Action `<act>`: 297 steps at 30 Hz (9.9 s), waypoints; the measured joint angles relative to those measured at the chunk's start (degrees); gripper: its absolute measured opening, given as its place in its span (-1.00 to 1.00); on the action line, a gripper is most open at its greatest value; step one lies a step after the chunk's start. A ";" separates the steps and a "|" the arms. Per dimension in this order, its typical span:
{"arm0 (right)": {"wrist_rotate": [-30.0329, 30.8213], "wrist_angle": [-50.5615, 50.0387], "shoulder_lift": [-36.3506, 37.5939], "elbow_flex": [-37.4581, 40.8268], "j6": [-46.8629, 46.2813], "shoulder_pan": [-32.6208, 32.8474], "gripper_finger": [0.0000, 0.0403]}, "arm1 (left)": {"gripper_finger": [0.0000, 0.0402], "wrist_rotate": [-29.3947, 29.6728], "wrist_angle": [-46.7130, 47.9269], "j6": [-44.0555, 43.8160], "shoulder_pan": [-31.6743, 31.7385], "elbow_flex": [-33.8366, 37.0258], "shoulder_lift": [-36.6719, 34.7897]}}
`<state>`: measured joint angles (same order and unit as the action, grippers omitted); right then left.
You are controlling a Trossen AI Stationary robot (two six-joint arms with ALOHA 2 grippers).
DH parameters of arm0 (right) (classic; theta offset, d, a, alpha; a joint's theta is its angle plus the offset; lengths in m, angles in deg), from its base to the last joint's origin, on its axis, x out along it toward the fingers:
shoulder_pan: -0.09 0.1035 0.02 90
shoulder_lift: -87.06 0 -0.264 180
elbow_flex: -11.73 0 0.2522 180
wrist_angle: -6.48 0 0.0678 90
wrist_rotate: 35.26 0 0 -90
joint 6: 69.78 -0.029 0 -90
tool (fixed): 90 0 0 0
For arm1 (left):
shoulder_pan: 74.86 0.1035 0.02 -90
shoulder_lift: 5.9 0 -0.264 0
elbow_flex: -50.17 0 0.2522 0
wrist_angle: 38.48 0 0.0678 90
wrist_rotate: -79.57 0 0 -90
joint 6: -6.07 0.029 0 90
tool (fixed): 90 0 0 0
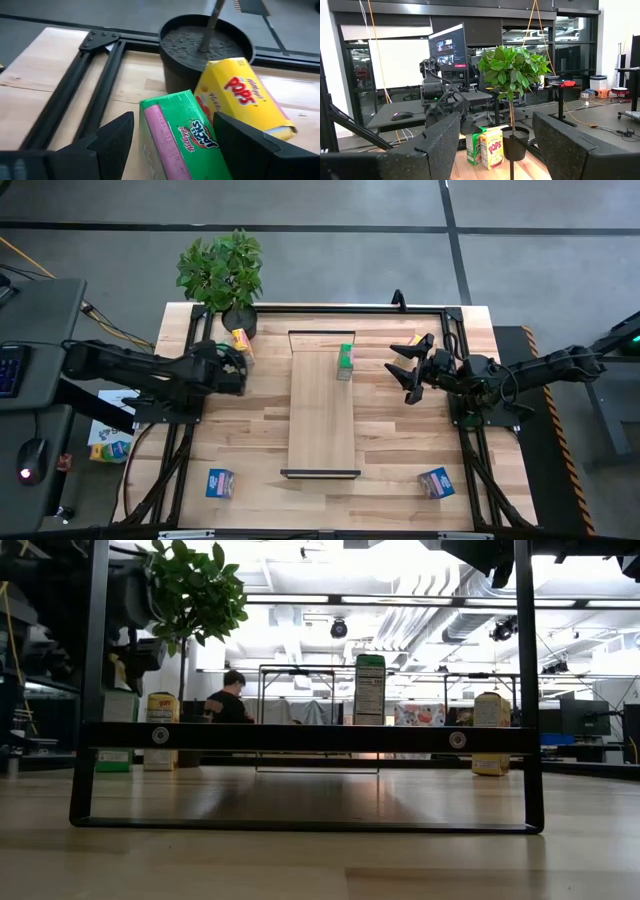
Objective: Stack cereal on shelf
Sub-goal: Put the green cereal box aligned with the other green cereal box on the shelf
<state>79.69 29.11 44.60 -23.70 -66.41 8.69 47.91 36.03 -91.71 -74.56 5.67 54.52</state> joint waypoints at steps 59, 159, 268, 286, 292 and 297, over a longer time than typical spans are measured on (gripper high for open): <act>0.00 -0.59 -0.02 0.00 -2.05 0.01 0.20 | 0.30 -1.30 -1.95 -2.26 -4.89 0.06 12.87; 0.17 -1.74 -0.01 0.00 -2.72 0.01 0.20 | -0.22 -13.61 -63.93 67.52 -5.24 -22.87 34.36; 0.24 -2.68 0.00 0.00 -3.41 0.01 0.20 | -1.00 -36.38 -74.36 80.90 0.59 -8.55 24.18; 0.23 -2.70 -0.01 0.00 -3.42 0.01 0.20 | -1.00 -33.56 -74.38 82.99 3.59 -8.55 24.16; 0.24 -2.70 -0.01 0.00 -3.41 0.02 0.20 | -1.00 -39.92 -74.84 82.00 5.09 -8.55 24.16; 0.24 -2.70 0.00 0.00 -3.40 0.01 0.20 | -1.00 -38.61 -74.76 81.99 2.50 -8.55 23.77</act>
<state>79.93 26.41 44.60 -23.70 -69.80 8.71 9.30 -38.73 -9.72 -72.07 -2.88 78.29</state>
